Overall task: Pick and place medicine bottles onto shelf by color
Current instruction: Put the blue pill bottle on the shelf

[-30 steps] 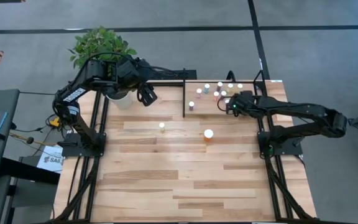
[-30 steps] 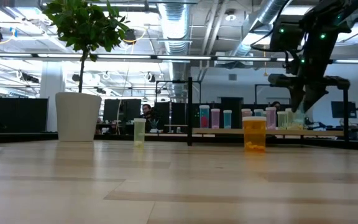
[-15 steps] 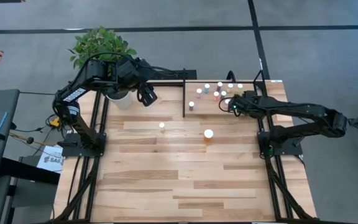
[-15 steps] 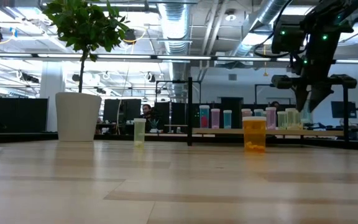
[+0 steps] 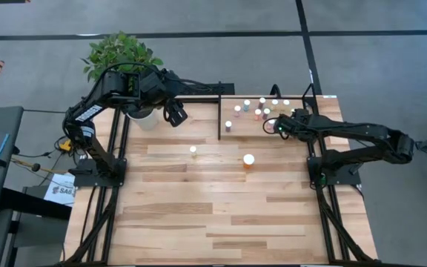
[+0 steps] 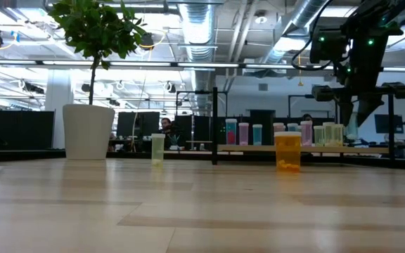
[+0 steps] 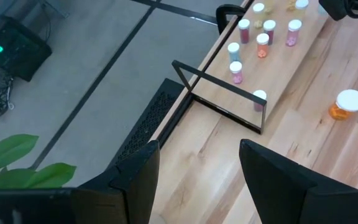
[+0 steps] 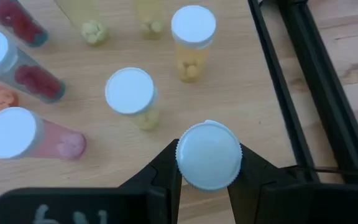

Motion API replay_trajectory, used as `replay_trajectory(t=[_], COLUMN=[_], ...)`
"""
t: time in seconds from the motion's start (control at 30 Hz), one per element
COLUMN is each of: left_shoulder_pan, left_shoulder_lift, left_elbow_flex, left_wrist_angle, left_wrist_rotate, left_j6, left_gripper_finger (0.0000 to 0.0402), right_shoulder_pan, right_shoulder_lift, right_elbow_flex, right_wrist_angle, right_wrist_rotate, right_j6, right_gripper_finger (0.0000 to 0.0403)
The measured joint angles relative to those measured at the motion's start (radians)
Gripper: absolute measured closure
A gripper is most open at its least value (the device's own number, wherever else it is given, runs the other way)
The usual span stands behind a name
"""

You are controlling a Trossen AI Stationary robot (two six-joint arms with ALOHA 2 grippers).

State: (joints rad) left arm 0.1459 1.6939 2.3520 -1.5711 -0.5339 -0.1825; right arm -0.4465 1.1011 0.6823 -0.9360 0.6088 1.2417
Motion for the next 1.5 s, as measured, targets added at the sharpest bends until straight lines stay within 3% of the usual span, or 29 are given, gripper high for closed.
replay_trajectory(t=[0.57,1.07,1.5], left_shoulder_pan=[0.000,0.000,0.000], left_shoulder_lift=[0.000,0.000,0.001], left_elbow_flex=[0.000,0.000,0.000], left_wrist_angle=[0.000,0.000,0.000], left_wrist_rotate=[-0.001,0.000,0.000], left_j6=[0.002,0.002,0.001], left_gripper_finger=[0.0192,0.0192,0.0192], right_shoulder_pan=[0.045,0.047,-0.016], right_shoulder_lift=[0.003,0.132,0.130], right_elbow_flex=[0.000,0.000,0.000], right_wrist_angle=[0.002,0.037,0.044], right_wrist_rotate=[0.023,0.031,0.072], right_j6=[0.080,0.097,0.091], right_gripper_finger=[0.0290,0.0290,0.0290])
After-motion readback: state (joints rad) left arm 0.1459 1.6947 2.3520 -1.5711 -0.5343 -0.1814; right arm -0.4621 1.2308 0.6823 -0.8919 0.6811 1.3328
